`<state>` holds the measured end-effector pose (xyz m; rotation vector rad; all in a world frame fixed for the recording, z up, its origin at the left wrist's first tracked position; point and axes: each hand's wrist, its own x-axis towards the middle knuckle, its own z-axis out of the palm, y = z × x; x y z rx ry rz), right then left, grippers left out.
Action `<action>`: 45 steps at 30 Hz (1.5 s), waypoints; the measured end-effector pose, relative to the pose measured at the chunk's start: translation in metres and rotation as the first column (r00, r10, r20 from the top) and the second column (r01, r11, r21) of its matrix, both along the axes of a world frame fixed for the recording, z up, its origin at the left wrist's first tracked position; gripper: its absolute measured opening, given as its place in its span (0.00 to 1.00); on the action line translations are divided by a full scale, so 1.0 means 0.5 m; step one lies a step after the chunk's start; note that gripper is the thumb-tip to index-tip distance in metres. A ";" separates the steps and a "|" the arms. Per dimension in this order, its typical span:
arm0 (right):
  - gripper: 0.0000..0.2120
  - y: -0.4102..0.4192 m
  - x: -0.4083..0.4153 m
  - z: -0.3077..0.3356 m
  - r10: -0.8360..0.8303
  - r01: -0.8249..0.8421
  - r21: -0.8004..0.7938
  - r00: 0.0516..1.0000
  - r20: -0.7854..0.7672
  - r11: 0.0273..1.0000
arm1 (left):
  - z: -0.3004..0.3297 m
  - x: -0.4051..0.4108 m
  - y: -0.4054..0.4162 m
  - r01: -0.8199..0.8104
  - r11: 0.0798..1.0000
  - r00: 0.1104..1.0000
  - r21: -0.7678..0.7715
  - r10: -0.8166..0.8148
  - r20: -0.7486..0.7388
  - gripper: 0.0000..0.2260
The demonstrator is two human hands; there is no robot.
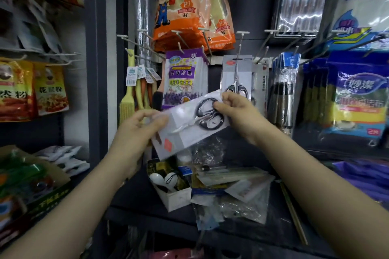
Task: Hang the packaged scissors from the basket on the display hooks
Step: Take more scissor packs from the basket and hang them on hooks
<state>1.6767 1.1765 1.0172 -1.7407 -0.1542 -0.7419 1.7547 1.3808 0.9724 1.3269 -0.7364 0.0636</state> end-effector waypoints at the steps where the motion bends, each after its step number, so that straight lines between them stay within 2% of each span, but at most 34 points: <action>1: 0.07 -0.002 0.001 -0.020 0.017 -0.020 0.144 1.000 0.023 0.989 | -0.005 -0.003 0.005 0.029 0.994 0.995 -0.108 -0.039 -0.093 0.02; 2: 0.07 -0.003 0.006 -0.045 0.028 -0.035 0.264 0.999 0.031 0.964 | -0.015 -0.007 0.007 0.014 0.987 0.993 -0.161 -0.033 -0.117 0.03; 4: 0.08 0.005 0.018 -0.103 0.045 -0.045 0.428 0.999 0.011 0.903 | -0.043 -0.017 0.002 -0.076 0.979 0.996 -0.190 0.065 -0.063 0.06; 6: 0.08 0.025 0.033 -0.154 0.066 -0.061 0.559 0.998 0.011 0.827 | -0.067 -0.025 -0.007 -0.204 0.963 0.975 -0.176 0.217 0.057 0.08; 8: 0.07 0.046 0.046 -0.189 0.057 -0.063 0.654 0.998 0.030 0.753 | -0.081 -0.026 -0.013 -0.337 0.936 0.911 -0.107 0.352 0.214 0.12; 12: 0.12 0.078 0.045 -0.229 0.092 -0.118 0.744 0.993 0.077 0.658 | -0.077 -0.026 -0.010 -0.340 0.939 0.868 -0.041 0.330 0.371 0.18; 14: 0.13 0.091 0.039 -0.237 0.147 -0.183 0.784 0.982 0.118 0.593 | -0.059 -0.029 -0.006 -0.267 0.963 0.914 -0.026 0.262 0.310 0.20; 16: 0.13 0.106 0.033 -0.231 0.227 -0.275 0.831 0.956 0.184 0.484 | -0.051 -0.035 -0.015 -0.096 0.989 0.985 -0.110 0.111 0.134 0.25; 18: 0.14 0.119 0.029 -0.218 0.280 -0.314 0.856 0.937 0.209 0.411 | -0.062 -0.056 -0.039 -0.010 0.985 1.000 -0.171 0.009 -0.010 0.24; 19: 0.15 0.127 0.025 -0.211 0.300 -0.296 0.863 0.937 0.179 0.409 | -0.075 -0.063 -0.054 -0.046 0.989 0.999 -0.139 0.045 -0.013 0.19; 20: 0.14 0.135 0.019 -0.204 0.295 -0.233 0.859 0.950 0.101 0.456 | -0.089 -0.064 -0.068 -0.110 0.990 0.994 -0.090 0.111 0.006 0.13; 21: 0.13 0.135 0.013 -0.201 0.229 -0.110 0.814 0.973 -0.028 0.570 | -0.102 -0.064 -0.076 -0.171 0.984 0.985 -0.052 0.172 0.028 0.08; 22: 0.14 0.129 0.008 -0.198 0.094 0.051 0.705 0.982 -0.166 0.707 | -0.108 -0.059 -0.079 -0.211 0.977 0.976 -0.027 0.213 0.043 0.05; 23: 0.20 0.113 0.004 -0.197 -0.068 0.187 0.555 0.971 -0.228 0.810 | -0.108 -0.054 -0.080 -0.211 0.977 0.975 -0.011 0.212 0.067 0.04; 24: 0.24 0.095 -0.003 -0.189 -0.186 0.255 0.434 0.963 -0.195 0.864 | -0.105 -0.048 -0.079 -0.190 0.982 0.977 0.017 0.187 0.104 0.07; 25: 0.25 0.078 -0.010 -0.175 -0.231 0.260 0.345 0.965 -0.123 0.902 | -0.101 -0.042 -0.079 -0.154 0.987 0.978 0.052 0.144 0.152 0.10; 27: 0.16 0.051 -0.017 -0.143 -0.167 0.168 0.197 0.986 -0.024 0.966 | -0.088 -0.035 -0.079 -0.100 0.989 0.969 0.108 0.072 0.237 0.13; 29: 0.07 0.038 -0.021 -0.108 -0.088 0.088 0.087 0.996 -0.006 0.992 | -0.072 -0.037 -0.086 -0.076 0.989 0.960 0.125 0.039 0.277 0.14; 33: 0.07 0.031 -0.022 -0.048 0.046 -0.050 0.070 0.997 0.065 0.996 | -0.039 -0.040 -0.111 -0.082 0.987 0.934 0.136 0.029 0.355 0.15; 35: 0.06 0.024 -0.018 -0.018 0.034 -0.044 0.098 0.994 0.102 0.994 | -0.020 -0.040 -0.126 -0.068 0.989 0.930 0.130 0.016 0.367 0.13; 38: 0.04 0.004 -0.008 0.027 -0.147 0.133 0.077 0.961 0.234 0.988 | 0.020 -0.038 -0.151 -0.082 0.982 0.921 0.168 0.010 0.390 0.14; 40: 0.03 -0.021 -0.003 0.064 -0.289 0.263 0.123 0.908 0.304 0.957 | 0.053 -0.032 -0.164 -0.178 0.966 0.878 0.190 0.068 0.474 0.15; 43: 0.02 -0.070 0.009 0.134 -0.363 0.298 0.248 0.888 0.282 0.922 | 0.094 -0.029 -0.171 -0.279 0.953 0.809 0.121 0.165 0.564 0.12; 45: 0.05 -0.095 0.025 0.172 -0.421 0.364 0.238 0.868 0.263 0.900 | 0.110 -0.030 -0.175 -0.310 0.944 0.770 0.112 0.181 0.612 0.09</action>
